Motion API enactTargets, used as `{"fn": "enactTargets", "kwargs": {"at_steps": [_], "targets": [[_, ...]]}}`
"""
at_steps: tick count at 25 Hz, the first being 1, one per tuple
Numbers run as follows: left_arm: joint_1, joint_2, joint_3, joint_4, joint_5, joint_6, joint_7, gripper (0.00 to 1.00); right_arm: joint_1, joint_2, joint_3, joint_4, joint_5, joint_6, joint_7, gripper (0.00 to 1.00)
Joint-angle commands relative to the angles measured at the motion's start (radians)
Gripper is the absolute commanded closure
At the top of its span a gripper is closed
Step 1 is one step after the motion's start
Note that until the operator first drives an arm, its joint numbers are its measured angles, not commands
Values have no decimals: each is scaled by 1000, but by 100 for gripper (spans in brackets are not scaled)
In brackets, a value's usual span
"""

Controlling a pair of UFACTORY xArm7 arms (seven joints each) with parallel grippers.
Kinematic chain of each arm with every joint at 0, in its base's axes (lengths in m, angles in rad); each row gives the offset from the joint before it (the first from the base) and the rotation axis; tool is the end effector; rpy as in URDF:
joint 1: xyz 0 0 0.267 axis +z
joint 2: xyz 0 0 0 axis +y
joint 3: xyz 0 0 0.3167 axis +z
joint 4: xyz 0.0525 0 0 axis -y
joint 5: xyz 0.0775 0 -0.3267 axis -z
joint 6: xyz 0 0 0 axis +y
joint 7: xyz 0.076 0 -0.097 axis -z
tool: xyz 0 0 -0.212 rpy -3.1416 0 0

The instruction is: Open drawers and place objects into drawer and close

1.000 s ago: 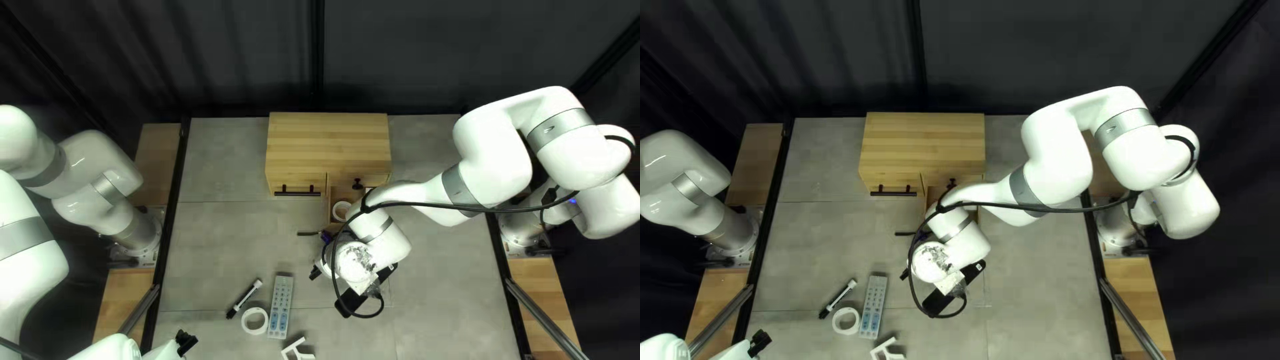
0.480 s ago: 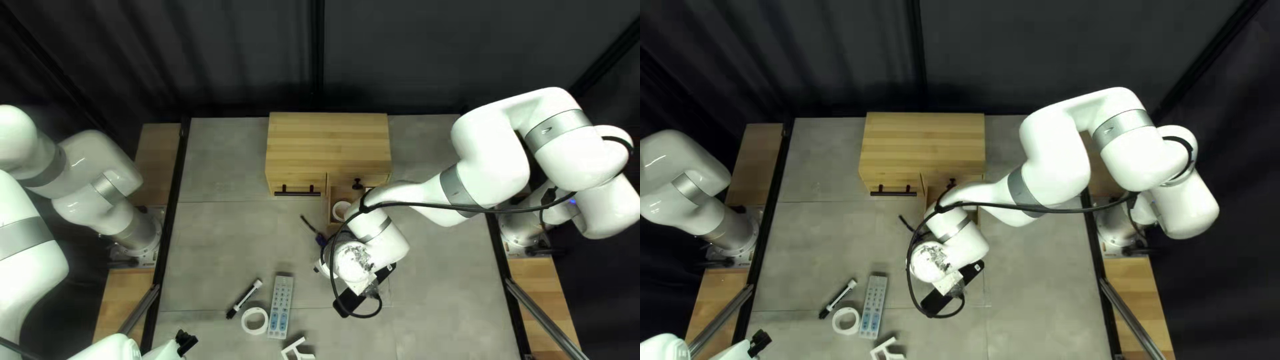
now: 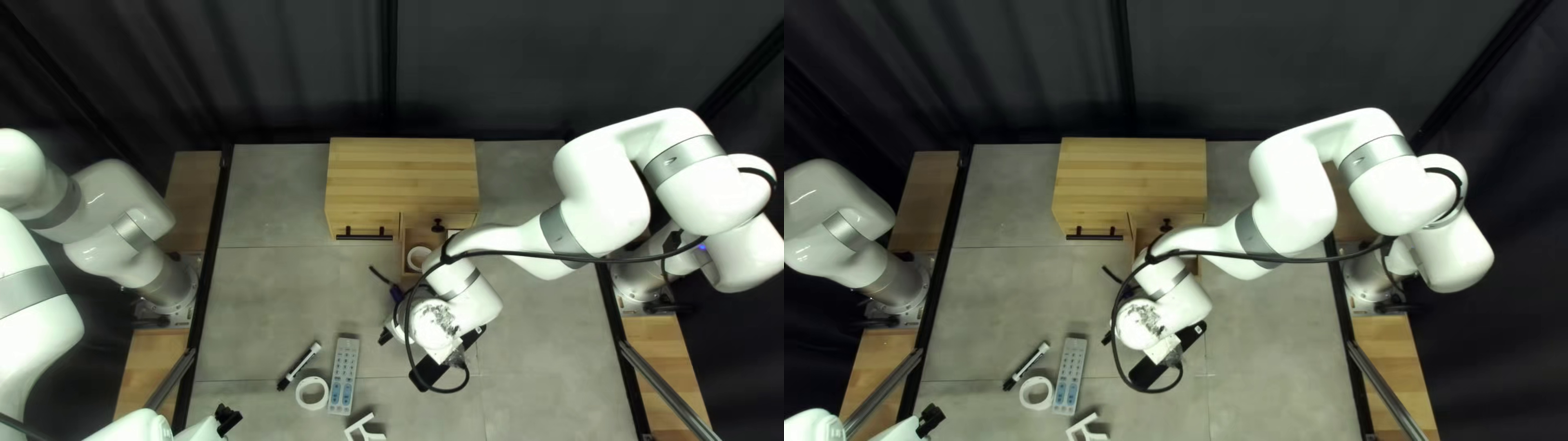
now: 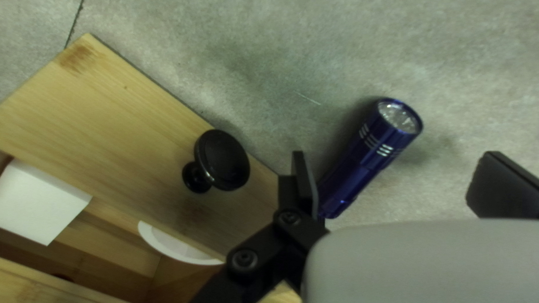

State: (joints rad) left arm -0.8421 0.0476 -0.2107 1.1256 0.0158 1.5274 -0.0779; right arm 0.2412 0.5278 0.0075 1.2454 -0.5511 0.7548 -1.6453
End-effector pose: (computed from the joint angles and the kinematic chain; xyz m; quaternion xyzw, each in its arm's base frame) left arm 0.1651 -0.2815 0.1836 -0.8600 0.4594 0.1862 0.1214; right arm 0.5627 0.0588 0.0223 0.3990 0.8988 -0.1298 0.1272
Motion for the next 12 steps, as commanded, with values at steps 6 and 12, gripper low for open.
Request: {"fn": "enactTargets", "kwargs": {"at_steps": [6, 12], "targets": [[0, 0, 0, 0, 0, 0, 0, 0, -4, 1, 0, 1, 8, -3, 5, 97], [0, 0, 0, 0, 0, 0, 0, 0, -3, -4, 0, -4, 9, -9, 13, 97]]}}
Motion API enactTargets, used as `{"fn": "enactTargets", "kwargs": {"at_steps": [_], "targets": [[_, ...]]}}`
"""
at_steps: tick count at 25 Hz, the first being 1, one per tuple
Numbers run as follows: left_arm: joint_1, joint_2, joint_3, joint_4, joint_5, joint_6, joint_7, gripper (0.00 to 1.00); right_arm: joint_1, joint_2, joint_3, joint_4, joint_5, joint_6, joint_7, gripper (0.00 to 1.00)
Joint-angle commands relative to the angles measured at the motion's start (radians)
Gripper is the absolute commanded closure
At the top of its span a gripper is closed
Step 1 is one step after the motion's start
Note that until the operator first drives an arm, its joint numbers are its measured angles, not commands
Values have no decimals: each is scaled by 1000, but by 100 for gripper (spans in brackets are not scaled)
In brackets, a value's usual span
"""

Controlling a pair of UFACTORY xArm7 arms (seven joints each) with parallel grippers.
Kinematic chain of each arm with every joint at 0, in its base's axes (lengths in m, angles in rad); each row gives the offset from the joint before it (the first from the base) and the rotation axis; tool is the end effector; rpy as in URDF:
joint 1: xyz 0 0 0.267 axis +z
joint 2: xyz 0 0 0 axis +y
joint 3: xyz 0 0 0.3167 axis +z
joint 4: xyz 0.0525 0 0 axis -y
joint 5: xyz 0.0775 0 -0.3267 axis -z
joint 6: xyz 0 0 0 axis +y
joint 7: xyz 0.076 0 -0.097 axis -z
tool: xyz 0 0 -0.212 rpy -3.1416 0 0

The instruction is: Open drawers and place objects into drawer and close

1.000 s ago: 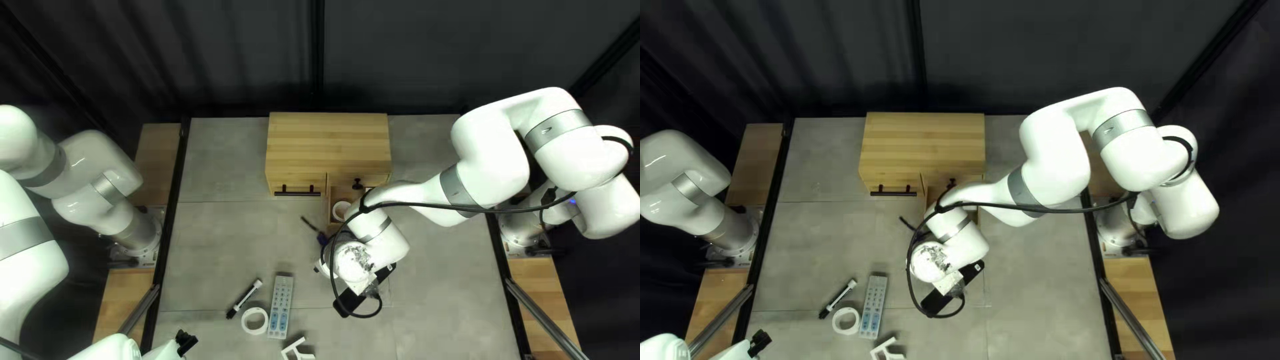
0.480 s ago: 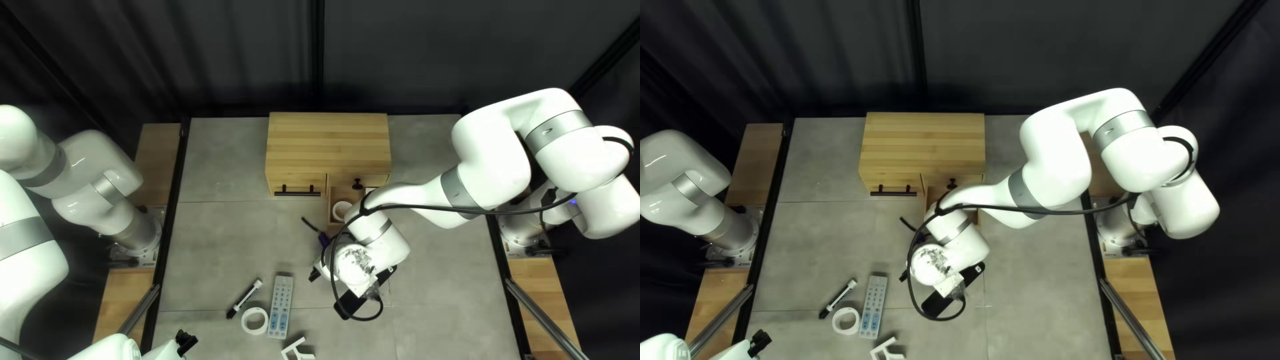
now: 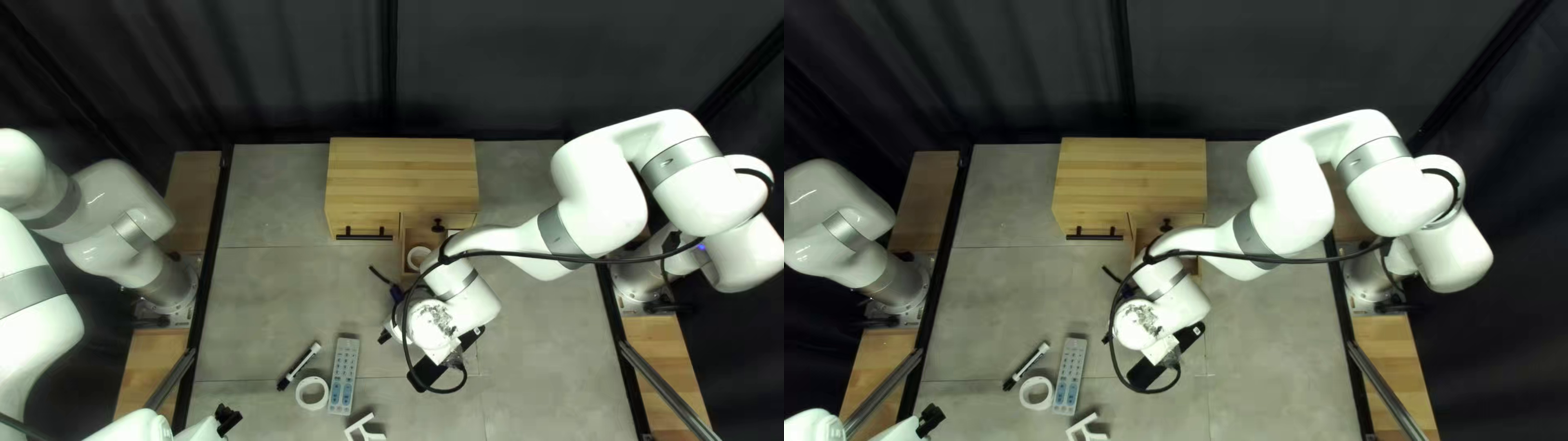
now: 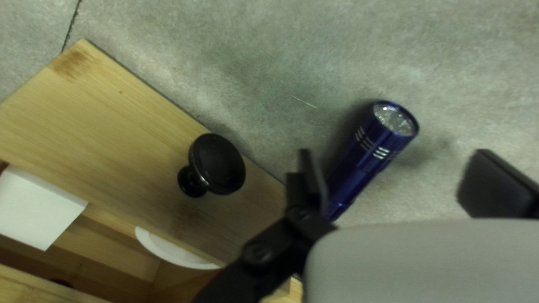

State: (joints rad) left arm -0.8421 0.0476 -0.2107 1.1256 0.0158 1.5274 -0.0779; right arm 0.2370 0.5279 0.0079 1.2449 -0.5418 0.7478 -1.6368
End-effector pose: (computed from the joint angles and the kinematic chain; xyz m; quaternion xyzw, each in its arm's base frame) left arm 0.1651 -0.2815 0.1836 -0.8600 0.4594 0.1862 0.1214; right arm 0.5635 0.0591 0.0218 0.4074 0.8958 -0.1246 0.1265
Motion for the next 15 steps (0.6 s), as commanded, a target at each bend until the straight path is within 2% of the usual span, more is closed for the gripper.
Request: {"fn": "enactTargets", "kwargs": {"at_steps": [1, 6, 11, 14, 15], "targets": [[0, 0, 0, 0, 0, 0, 0, 0, 1, -5, 0, -3, 0, -1, 5, 100], [0, 0, 0, 0, 0, 0, 0, 0, 14, -30, 1, 1, 1, 26, 18, 100], [0, 0, 0, 0, 0, 0, 0, 0, 39, -85, 7, 23, -3, 107, 19, 100], [0, 0, 0, 0, 0, 0, 0, 0, 45, -91, 3, 15, -15, 113, 30, 97], [0, 0, 0, 0, 0, 0, 0, 0, 46, -85, 2, 14, -16, 109, 33, 50]]}}
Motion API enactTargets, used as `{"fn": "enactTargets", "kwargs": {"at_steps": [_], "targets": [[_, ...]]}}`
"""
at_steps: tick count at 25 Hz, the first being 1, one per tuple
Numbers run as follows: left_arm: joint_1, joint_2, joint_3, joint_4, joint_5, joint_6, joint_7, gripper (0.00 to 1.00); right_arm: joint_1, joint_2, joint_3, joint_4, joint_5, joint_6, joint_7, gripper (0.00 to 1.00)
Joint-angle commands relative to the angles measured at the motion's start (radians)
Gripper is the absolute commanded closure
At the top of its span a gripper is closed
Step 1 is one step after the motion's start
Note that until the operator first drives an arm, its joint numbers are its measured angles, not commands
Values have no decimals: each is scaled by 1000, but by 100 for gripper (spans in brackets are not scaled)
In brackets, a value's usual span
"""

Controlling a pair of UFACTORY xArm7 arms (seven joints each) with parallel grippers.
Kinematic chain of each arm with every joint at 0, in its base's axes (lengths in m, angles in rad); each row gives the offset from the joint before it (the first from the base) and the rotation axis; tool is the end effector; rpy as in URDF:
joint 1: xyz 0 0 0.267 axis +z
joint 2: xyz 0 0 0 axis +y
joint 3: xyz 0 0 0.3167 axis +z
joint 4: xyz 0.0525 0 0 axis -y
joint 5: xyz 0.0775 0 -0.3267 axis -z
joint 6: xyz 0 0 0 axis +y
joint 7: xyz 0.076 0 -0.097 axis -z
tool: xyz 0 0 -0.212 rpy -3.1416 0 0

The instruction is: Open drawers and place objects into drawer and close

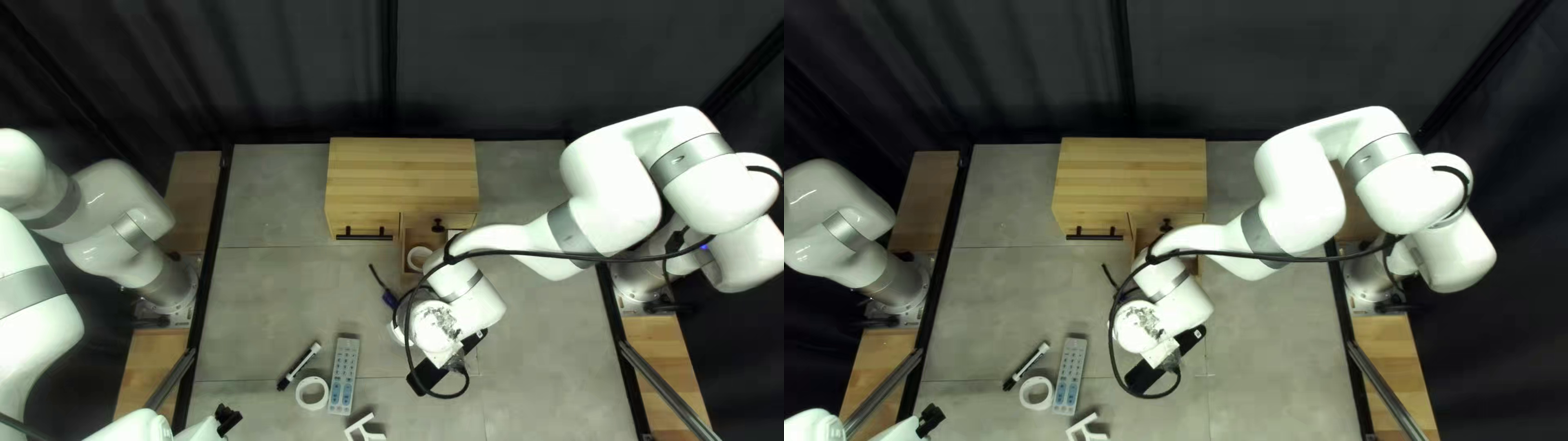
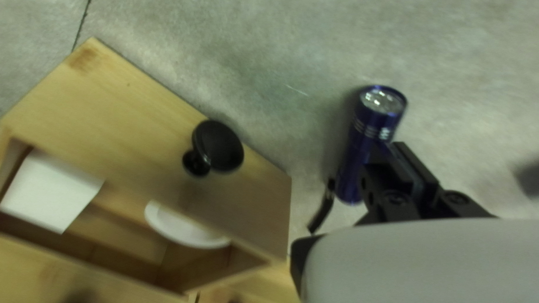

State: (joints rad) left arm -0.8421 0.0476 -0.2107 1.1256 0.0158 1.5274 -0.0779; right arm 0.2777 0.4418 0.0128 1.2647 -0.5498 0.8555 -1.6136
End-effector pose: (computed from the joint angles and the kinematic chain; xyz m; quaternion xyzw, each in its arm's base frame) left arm 0.1651 -0.2815 0.1836 -0.8600 0.4594 0.1862 0.1214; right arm 0.5632 0.0687 0.0735 0.4113 0.8893 -0.1345 0.1479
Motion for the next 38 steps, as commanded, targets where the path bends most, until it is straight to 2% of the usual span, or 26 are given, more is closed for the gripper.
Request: {"fn": "enactTargets", "kwargs": {"at_steps": [1, 3, 16, 23, 25, 28, 29, 30, 31, 33, 36, 38], "targets": [[0, 0, 0, 0, 0, 0, 0, 0, 5, 5, -3, -5, -8, -1, 12, 11], [0, 0, 0, 0, 0, 0, 0, 0, 4, 21, -2, -1, -4, -7, 14, 0], [0, 0, 0, 0, 0, 0, 0, 0, -9, 54, 6, 24, 20, 2, -18, 0], [0, 0, 0, 0, 0, 0, 0, 0, -26, 86, 2, 22, 29, -36, -11, 0], [0, 0, 0, 0, 0, 0, 0, 0, -33, 92, 2, 23, 35, -45, -12, 3], [0, 0, 0, 0, 0, 0, 0, 0, -40, 93, 1, 19, 42, -55, -10, 17], [0, 0, 0, 0, 0, 0, 0, 0, -41, 92, 2, 18, 44, -57, -9, 33], [0, 0, 0, 0, 0, 0, 0, 0, -43, 92, 2, 19, 46, -57, -8, 33], [0, 0, 0, 0, 0, 0, 0, 0, -43, 92, 2, 19, 47, -57, -8, 68], [0, 0, 0, 0, 0, 0, 0, 0, -46, 98, 2, 24, 51, -62, -7, 86], [0, 0, 0, 0, 0, 0, 0, 0, -49, 106, 3, 28, 55, -68, -6, 93], [0, 0, 0, 0, 0, 0, 0, 0, -50, 110, 4, 30, 57, -71, -7, 93]]}}
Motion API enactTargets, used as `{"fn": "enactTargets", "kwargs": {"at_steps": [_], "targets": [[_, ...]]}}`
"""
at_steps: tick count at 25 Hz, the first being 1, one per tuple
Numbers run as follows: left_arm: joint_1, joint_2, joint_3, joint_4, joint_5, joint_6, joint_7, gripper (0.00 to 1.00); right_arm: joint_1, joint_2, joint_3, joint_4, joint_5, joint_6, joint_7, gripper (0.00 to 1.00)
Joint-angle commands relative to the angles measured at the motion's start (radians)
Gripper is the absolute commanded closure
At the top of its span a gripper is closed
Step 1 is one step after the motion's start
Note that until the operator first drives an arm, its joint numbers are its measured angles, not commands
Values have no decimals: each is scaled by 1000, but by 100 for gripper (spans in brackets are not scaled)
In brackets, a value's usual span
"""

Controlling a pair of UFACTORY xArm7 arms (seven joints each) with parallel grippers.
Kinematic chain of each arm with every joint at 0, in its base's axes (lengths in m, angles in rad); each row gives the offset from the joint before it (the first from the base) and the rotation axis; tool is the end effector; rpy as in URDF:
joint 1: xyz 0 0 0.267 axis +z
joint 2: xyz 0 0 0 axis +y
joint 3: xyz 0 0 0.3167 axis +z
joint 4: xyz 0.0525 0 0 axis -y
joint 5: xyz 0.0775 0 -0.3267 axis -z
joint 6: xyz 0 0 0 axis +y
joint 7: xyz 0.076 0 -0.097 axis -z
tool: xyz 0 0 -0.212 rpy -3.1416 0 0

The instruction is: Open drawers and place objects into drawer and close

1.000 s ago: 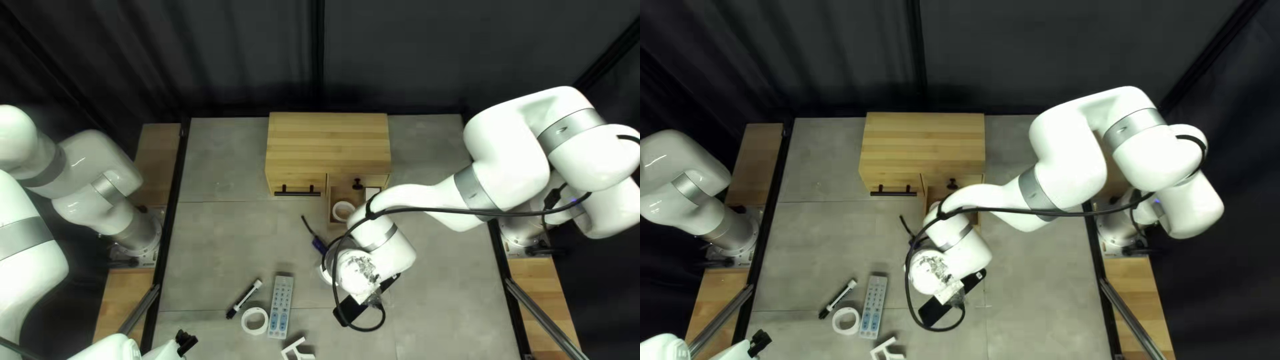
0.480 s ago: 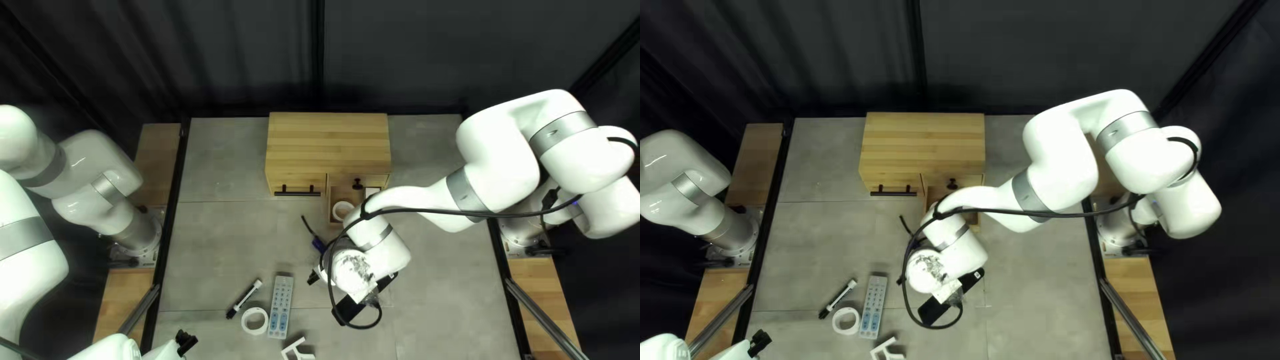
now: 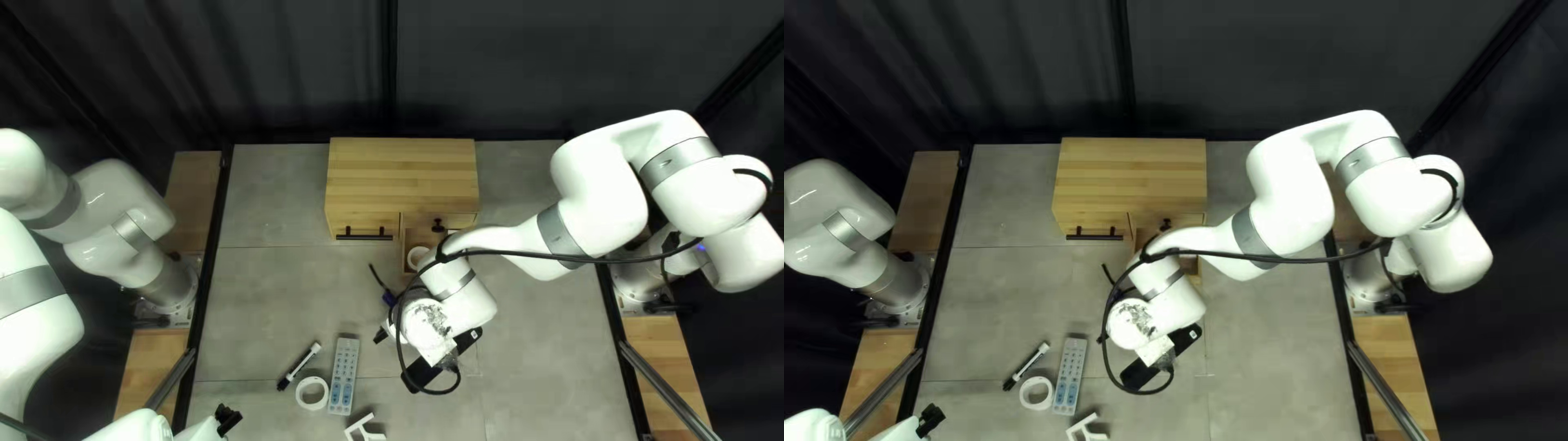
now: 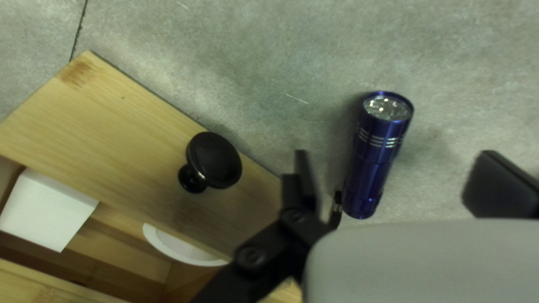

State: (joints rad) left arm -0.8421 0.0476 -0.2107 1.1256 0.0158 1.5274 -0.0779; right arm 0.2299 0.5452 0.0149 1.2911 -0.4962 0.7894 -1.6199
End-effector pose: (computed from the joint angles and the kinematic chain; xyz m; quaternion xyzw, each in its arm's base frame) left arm 0.1651 -0.2815 0.1836 -0.8600 0.4594 0.1862 0.1214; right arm 0.5669 0.0609 0.0242 0.4370 0.8836 -0.1217 0.1158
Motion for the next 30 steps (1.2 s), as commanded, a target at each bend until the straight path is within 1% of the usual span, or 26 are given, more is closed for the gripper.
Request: {"fn": "enactTargets", "kwargs": {"at_steps": [1, 8, 13, 17, 18, 19, 20, 21, 30], "targets": [[0, 0, 0, 0, 0, 0, 0, 0, -2, 7, 2, 5, 5, -5, -1, 94], [0, 0, 0, 0, 0, 0, 0, 0, 5, -28, 6, 0, 6, 24, -5, 94], [0, 0, 0, 0, 0, 0, 0, 0, 25, -76, 7, 5, -4, 77, 4, 96], [0, 0, 0, 0, 0, 0, 0, 0, 45, -103, 7, 11, -18, 112, 19, 95], [0, 0, 0, 0, 0, 0, 0, 0, 46, -104, 6, 10, -20, 113, 21, 81], [0, 0, 0, 0, 0, 0, 0, 0, 49, -104, 6, 9, -23, 113, 26, 26], [0, 0, 0, 0, 0, 0, 0, 0, 49, -99, 5, 9, -24, 111, 29, 2], [0, 0, 0, 0, 0, 0, 0, 0, 49, -96, 4, 10, -24, 109, 31, 0], [0, 0, 0, 0, 0, 0, 0, 0, 34, -46, 7, 24, -4, 89, 23, 0]]}}
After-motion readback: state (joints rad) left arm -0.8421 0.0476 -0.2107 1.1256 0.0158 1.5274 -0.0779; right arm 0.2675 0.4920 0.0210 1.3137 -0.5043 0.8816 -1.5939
